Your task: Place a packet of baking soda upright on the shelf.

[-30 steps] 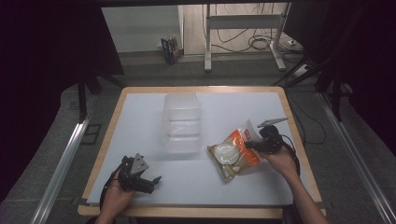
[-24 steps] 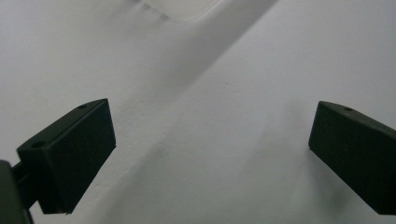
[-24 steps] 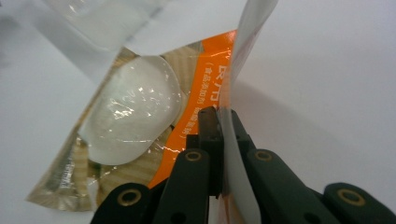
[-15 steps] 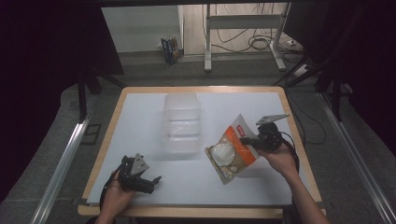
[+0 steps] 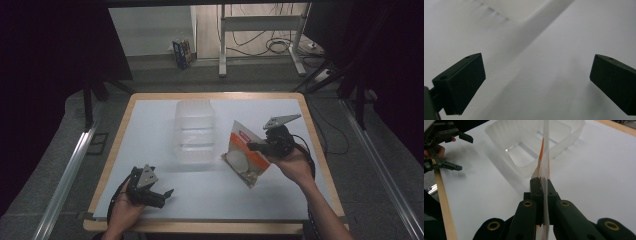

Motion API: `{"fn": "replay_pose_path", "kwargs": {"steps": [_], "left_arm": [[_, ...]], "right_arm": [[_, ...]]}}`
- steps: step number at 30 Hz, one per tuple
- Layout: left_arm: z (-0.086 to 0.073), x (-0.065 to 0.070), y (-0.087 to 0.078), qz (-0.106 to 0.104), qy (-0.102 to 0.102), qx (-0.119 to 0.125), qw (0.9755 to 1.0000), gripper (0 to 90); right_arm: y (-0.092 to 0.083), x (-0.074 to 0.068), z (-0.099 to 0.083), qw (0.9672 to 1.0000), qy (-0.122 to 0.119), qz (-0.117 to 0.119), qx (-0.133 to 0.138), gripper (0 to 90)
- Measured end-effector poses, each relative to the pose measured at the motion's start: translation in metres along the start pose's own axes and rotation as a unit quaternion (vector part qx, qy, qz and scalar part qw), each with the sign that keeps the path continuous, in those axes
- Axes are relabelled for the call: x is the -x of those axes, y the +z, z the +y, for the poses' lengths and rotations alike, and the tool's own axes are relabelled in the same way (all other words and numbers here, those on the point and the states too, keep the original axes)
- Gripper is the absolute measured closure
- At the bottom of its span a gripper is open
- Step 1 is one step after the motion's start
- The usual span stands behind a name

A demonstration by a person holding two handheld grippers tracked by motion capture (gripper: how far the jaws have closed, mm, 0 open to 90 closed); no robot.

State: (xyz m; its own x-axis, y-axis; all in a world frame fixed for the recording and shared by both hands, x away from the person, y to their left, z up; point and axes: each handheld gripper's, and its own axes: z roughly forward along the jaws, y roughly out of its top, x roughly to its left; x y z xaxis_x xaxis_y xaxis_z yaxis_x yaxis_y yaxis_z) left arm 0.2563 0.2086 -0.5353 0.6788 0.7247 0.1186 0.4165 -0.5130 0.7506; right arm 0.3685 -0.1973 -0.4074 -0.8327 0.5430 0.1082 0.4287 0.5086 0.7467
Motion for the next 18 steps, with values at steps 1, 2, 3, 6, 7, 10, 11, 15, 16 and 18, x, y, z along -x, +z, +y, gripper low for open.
{"fn": "replay_pose_path", "kwargs": {"steps": [1,2,3,6,7,10,11,15,16,18], "left_arm": [[0.000,0.000,0.000,-0.003,0.000,0.001,1.0000,0.0],[0.000,0.000,0.000,-0.004,0.000,0.001,1.0000,0.0],[0.000,0.000,0.000,-0.004,0.000,0.000,1.0000,0.0],[0.000,0.000,0.000,-0.005,-0.001,0.001,1.0000,0.0],[0.000,-0.001,0.000,-0.006,-0.002,0.002,1.0000,0.0],[0.000,-0.001,0.000,-0.005,-0.003,0.001,1.0000,0.0],[0.000,-0.001,0.000,-0.005,-0.004,0.001,1.0000,0.0],[0.000,-0.001,0.001,-0.005,-0.003,-0.003,1.0000,0.0],[0.000,-0.001,0.001,-0.005,-0.003,-0.003,1.0000,0.0],[0.000,-0.001,0.001,-0.005,-0.002,-0.003,1.0000,0.0]], "right_arm": [[-0.001,-0.001,0.002,1.0000,-0.003,-0.002,0.000,88.6],[-0.001,-0.001,0.003,1.0000,-0.006,-0.005,0.000,88.7],[-0.002,-0.002,0.005,0.9999,-0.009,-0.006,0.000,88.7],[-0.003,-0.003,0.008,0.9999,-0.010,-0.006,0.003,88.7],[-0.004,-0.003,0.011,0.9998,-0.015,-0.006,0.006,88.7],[-0.005,-0.003,0.017,0.9997,-0.019,-0.011,0.007,88.7],[-0.006,-0.003,0.019,0.9997,-0.020,-0.012,0.009,88.7],[-0.010,-0.003,0.029,0.9994,-0.025,-0.018,0.016,88.7],[-0.010,-0.003,0.029,0.9994,-0.025,-0.018,0.016,88.7],[-0.011,-0.004,0.034,0.9992,-0.030,-0.020,0.018,88.7]]}}
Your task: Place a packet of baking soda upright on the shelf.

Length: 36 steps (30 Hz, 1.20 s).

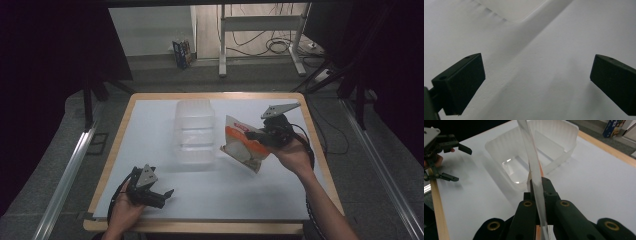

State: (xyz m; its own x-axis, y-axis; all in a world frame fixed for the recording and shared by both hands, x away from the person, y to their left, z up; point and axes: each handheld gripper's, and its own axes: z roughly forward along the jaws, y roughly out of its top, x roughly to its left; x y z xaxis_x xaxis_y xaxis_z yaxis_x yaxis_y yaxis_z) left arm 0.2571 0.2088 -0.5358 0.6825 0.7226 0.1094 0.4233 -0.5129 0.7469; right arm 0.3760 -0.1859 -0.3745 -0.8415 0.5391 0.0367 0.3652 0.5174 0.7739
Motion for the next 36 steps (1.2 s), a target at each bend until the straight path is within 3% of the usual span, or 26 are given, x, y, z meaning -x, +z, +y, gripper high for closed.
{"fn": "replay_pose_path", "kwargs": {"steps": [7,16,24,36], "left_arm": [[0.000,0.000,0.001,0.000,0.003,-0.003,1.0000,0.0],[0.000,0.001,0.001,0.000,0.004,-0.005,1.0000,0.0],[0.000,0.000,0.001,0.001,0.002,-0.003,1.0000,0.0],[0.000,0.001,0.001,0.003,0.005,-0.005,1.0000,0.0]], "right_arm": [[-0.003,0.001,0.016,0.9999,-0.008,-0.001,0.014,88.7],[0.005,0.002,0.037,0.9997,-0.007,0.008,0.023,88.7],[0.025,-0.006,0.064,0.9994,-0.026,0.008,0.019,88.7],[0.058,-0.017,0.086,0.9988,-0.041,0.019,0.016,88.6]]}}
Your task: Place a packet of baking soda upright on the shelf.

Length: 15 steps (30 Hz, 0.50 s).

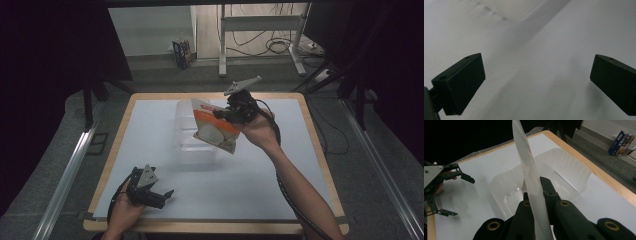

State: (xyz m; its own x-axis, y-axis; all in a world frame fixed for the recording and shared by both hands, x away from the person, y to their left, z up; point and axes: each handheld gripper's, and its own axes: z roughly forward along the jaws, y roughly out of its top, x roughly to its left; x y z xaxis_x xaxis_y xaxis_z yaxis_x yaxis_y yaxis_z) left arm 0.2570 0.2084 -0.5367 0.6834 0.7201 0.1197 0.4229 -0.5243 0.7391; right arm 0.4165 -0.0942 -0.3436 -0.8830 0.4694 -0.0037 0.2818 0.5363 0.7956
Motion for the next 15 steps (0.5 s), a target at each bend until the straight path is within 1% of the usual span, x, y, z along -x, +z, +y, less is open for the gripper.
{"fn": "replay_pose_path", "kwargs": {"steps": [1,3,4,5,7,8,11,12,13,15], "left_arm": [[0.000,0.000,0.000,0.000,0.000,0.000,1.0000,0.0],[0.000,0.000,0.000,0.001,0.001,-0.001,1.0000,0.0],[0.000,0.000,0.000,0.001,0.001,-0.001,1.0000,0.0],[0.000,0.000,0.000,0.001,0.001,0.000,1.0000,0.0],[0.000,0.000,0.000,0.002,0.001,0.000,1.0000,0.0],[0.000,0.000,0.000,0.002,0.001,0.000,1.0000,0.0],[0.000,0.000,0.000,0.001,0.002,0.001,1.0000,0.0],[0.000,0.000,0.000,0.001,0.002,0.001,1.0000,0.0],[0.000,0.000,0.000,0.001,0.003,-0.001,1.0000,0.0],[0.000,0.000,0.000,0.001,0.003,-0.001,1.0000,0.0]], "right_arm": [[0.000,0.000,0.000,1.0000,0.000,0.000,0.000,88.6],[0.010,-0.002,0.006,1.0000,-0.002,0.005,0.000,88.6],[0.010,-0.002,0.006,1.0000,-0.002,0.005,0.000,88.6],[0.015,-0.003,0.010,1.0000,-0.003,0.009,-0.001,88.6],[0.021,-0.005,0.014,0.9999,-0.008,0.011,-0.002,88.6],[0.021,-0.005,0.014,0.9999,-0.008,0.011,-0.002,88.6],[0.032,-0.010,0.020,0.9998,-0.014,0.017,-0.004,88.6],[0.032,-0.010,0.020,0.9998,-0.014,0.017,-0.004,88.6],[0.037,-0.013,0.023,0.9997,-0.015,0.019,-0.006,88.6],[0.039,-0.014,0.024,0.9996,-0.016,0.020,-0.007,88.6]]}}
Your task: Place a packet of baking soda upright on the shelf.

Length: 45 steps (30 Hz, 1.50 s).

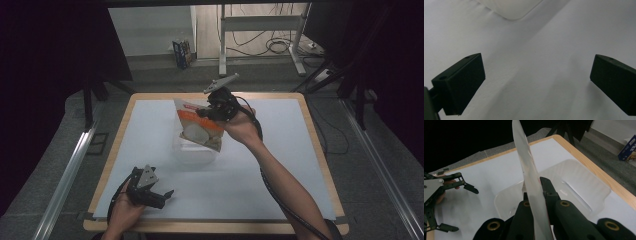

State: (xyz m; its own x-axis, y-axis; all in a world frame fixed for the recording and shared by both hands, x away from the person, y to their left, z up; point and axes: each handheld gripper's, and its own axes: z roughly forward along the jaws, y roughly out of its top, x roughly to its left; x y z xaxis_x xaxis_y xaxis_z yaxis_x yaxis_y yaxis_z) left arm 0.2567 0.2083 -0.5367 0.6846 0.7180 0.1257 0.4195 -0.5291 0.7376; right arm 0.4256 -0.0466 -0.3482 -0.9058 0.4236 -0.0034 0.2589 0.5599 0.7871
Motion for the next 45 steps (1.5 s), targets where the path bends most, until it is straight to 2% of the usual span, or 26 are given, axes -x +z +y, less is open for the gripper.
{"fn": "replay_pose_path", "kwargs": {"steps": [5,9,20,31,35,40,42,44,45], "left_arm": [[0.000,0.000,0.000,-0.001,-0.003,0.002,1.0000,0.0],[0.000,0.001,0.000,-0.002,-0.002,0.003,1.0000,0.0],[0.000,0.001,0.000,-0.002,0.001,0.000,1.0000,0.0],[0.001,0.003,0.002,-0.001,0.007,-0.007,0.9999,0.0],[0.001,0.003,0.002,-0.001,0.008,-0.008,0.9999,0.0],[0.001,0.003,0.002,-0.002,0.009,-0.010,0.9999,0.0],[0.001,0.003,0.003,-0.002,0.010,-0.012,0.9999,0.0],[0.001,0.004,0.003,-0.001,0.011,-0.013,0.9999,0.0],[0.001,0.004,0.003,-0.001,0.011,-0.013,0.9999,0.0]], "right_arm": [[0.014,-0.007,0.004,0.9999,-0.003,0.010,-0.002,88.6],[0.029,-0.012,0.000,0.9998,-0.008,0.010,-0.018,88.6],[0.057,-0.003,-0.027,0.9991,-0.002,0.007,-0.041,88.4],[0.059,0.012,-0.039,0.9994,0.008,-0.001,-0.034,88.3],[0.060,0.014,-0.042,0.9993,0.005,-0.010,-0.036,88.2],[0.060,0.016,-0.042,0.9992,0.007,-0.007,-0.038,87.6],[0.062,0.013,-0.042,0.9985,-0.007,-0.016,-0.051,81.3],[0.062,0.012,-0.042,0.9984,-0.010,-0.021,-0.051,75.9],[0.062,0.012,-0.042,0.9984,-0.010,-0.021,-0.051,75.9]]}}
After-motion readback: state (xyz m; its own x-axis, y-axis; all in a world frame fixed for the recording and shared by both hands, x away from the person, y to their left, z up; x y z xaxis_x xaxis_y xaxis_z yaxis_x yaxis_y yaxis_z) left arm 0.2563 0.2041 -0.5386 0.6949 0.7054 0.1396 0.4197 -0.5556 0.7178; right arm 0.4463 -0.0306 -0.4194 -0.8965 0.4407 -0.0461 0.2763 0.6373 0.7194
